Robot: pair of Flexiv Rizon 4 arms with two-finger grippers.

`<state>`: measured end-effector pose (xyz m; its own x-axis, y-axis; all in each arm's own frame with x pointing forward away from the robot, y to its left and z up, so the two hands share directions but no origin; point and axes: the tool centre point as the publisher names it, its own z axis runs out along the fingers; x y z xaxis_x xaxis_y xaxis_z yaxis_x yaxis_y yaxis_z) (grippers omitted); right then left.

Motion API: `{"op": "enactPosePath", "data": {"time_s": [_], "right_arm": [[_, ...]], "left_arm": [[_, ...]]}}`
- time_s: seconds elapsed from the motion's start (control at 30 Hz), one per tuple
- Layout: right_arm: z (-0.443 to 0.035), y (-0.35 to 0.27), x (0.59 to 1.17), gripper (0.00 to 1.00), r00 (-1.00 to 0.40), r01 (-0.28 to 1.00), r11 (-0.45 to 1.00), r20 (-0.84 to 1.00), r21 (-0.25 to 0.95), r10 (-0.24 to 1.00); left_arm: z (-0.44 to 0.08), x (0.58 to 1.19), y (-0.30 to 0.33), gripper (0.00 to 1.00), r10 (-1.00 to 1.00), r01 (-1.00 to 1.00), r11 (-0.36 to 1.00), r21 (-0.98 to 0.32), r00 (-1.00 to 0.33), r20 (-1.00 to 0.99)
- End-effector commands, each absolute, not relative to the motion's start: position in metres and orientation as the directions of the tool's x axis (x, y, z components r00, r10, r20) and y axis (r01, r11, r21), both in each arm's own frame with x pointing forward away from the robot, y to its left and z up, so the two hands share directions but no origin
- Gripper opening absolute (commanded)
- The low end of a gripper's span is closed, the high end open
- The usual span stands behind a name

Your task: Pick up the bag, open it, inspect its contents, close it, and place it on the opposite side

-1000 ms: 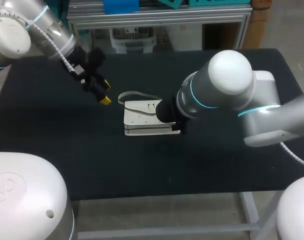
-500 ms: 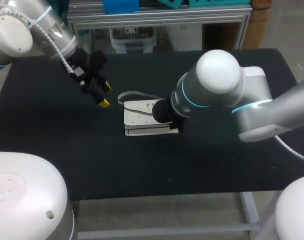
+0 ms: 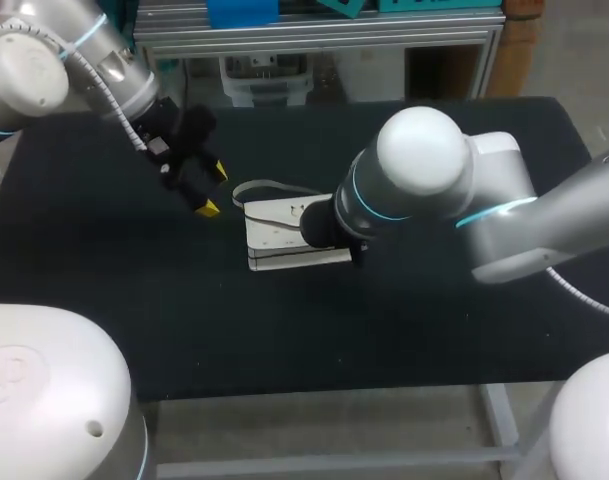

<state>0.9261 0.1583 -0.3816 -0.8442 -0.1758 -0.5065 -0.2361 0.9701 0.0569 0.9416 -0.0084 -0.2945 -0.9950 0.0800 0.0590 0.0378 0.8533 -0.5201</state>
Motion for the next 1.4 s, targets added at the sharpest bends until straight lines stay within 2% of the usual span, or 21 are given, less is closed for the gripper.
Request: {"op": "enactPosePath", "data": {"time_s": [0.03,0.17,0.57,0.63,0.77,0.87,0.9,0.93,1.0,1.1,1.3,1.4], "right_arm": [[-0.389,0.163,0.919,0.00,-0.839,-0.215,0.975,-0.522,0.056,-0.155],[-0.393,0.163,0.913,0.00,-0.837,-0.192,0.979,-0.532,0.065,-0.129],[-0.393,0.163,0.912,0.00,-0.840,-0.183,0.980,-0.530,0.075,-0.116],[-0.393,0.163,0.912,0.00,-0.840,-0.183,0.980,-0.530,0.075,-0.116],[-0.393,0.163,0.912,0.00,-0.840,-0.183,0.980,-0.530,0.075,-0.116],[-0.393,0.163,0.912,0.00,-0.840,-0.183,0.980,-0.530,0.075,-0.116],[-0.393,0.163,0.912,0.00,-0.840,-0.183,0.980,-0.530,0.075,-0.116],[-0.393,0.163,0.912,0.00,-0.840,-0.183,0.980,-0.530,0.075,-0.116],[-0.393,0.163,0.912,0.00,-0.840,-0.183,0.980,-0.530,0.075,-0.116],[-0.393,0.163,0.912,0.00,-0.840,-0.183,0.980,-0.530,0.075,-0.116],[-0.393,0.163,0.912,0.00,-0.840,-0.183,0.980,-0.530,0.075,-0.116],[-0.393,0.163,0.912,0.00,-0.840,-0.183,0.980,-0.530,0.075,-0.116]], "left_arm": [[-0.296,0.935,-0.005,1.00,0.180,0.157,0.811,-0.564,-0.984,-0.015],[-0.299,0.931,-0.010,1.00,0.280,0.277,0.760,-0.589,-0.956,-0.088],[-0.298,0.931,-0.012,1.00,0.290,0.277,0.759,-0.590,-0.954,-0.074],[-0.305,0.929,-0.021,1.00,0.300,0.345,0.771,-0.535,-0.938,-0.174],[-0.315,0.928,-0.037,1.00,0.339,0.453,0.723,-0.521,-0.890,-0.304],[-0.315,0.928,-0.044,0.83,0.336,0.489,0.691,-0.532,-0.869,-0.363],[-0.315,0.926,-0.047,0.67,0.318,0.502,0.688,-0.525,-0.858,-0.404],[-0.316,0.925,-0.049,0.60,0.327,0.524,0.665,-0.533,-0.845,-0.423],[-0.317,0.923,-0.052,0.61,0.319,0.547,0.647,-0.530,-0.827,-0.464],[-0.320,0.923,-0.055,0.51,0.317,0.579,0.615,-0.536,-0.803,-0.505],[-0.331,0.923,-0.068,0.55,0.360,0.659,0.576,-0.484,-0.736,-0.573],[-0.335,0.926,-0.076,0.67,0.375,0.681,0.567,-0.464,-0.715,-0.590]]}}
